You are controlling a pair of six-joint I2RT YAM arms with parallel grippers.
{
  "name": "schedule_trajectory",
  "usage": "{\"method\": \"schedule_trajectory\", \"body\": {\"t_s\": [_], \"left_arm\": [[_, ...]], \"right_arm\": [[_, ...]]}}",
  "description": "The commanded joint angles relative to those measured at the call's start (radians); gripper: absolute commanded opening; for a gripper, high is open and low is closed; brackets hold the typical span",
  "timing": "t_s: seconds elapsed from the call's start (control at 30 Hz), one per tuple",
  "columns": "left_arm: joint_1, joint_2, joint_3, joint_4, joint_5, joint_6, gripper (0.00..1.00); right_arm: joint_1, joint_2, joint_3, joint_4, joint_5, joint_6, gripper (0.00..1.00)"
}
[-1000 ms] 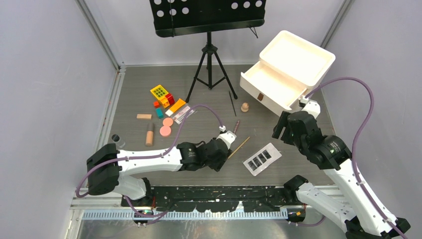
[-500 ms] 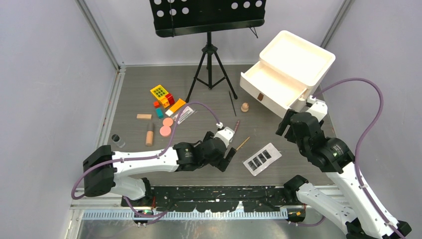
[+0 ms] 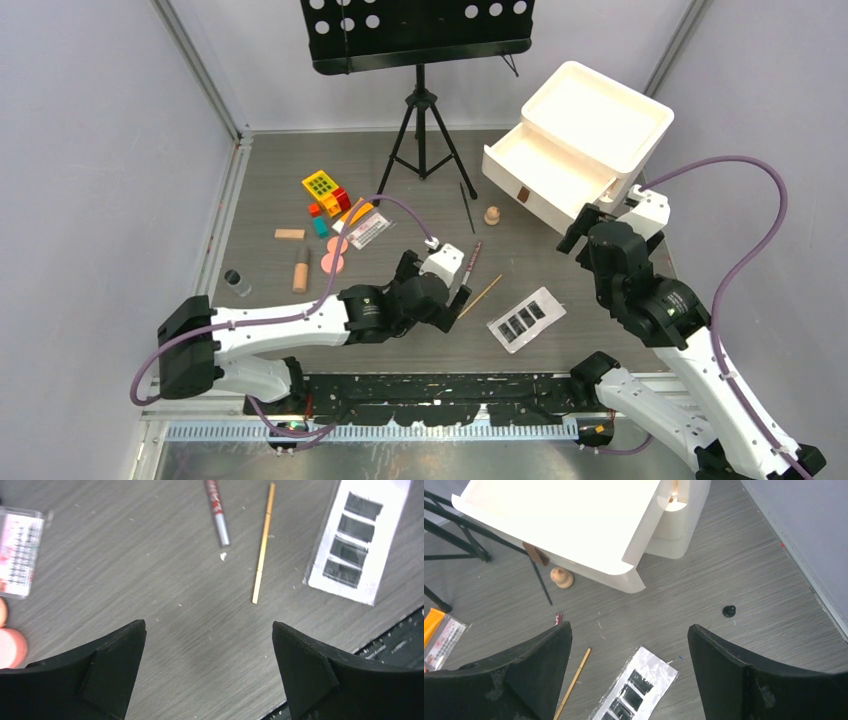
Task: Organize the makeup
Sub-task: Move the makeup tool to the corner of the board.
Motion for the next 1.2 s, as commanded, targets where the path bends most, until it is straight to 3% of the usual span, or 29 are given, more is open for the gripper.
{"method": "schedule_trajectory", "body": {"t_s": [0.0, 0.3, 1.17], "left_arm": [[0.004, -0.054, 0.022, 0.059, -0.156, 0.000, 1.00], [0.074, -0.051, -0.023, 0.146, -0.051, 0.000, 1.00], [0.101, 0.089, 0.044, 0.175, 0.017, 0.047, 1.00]], "right_arm": [[0.003, 0.009, -0.013, 0.106, 0.078, -0.038, 0.91], [0.004, 0.061, -0.032, 0.176, 0.077, -0.062, 0.98], [0.003, 0.077, -0.090, 0.280, 0.061, -0.108, 0.96]]}}
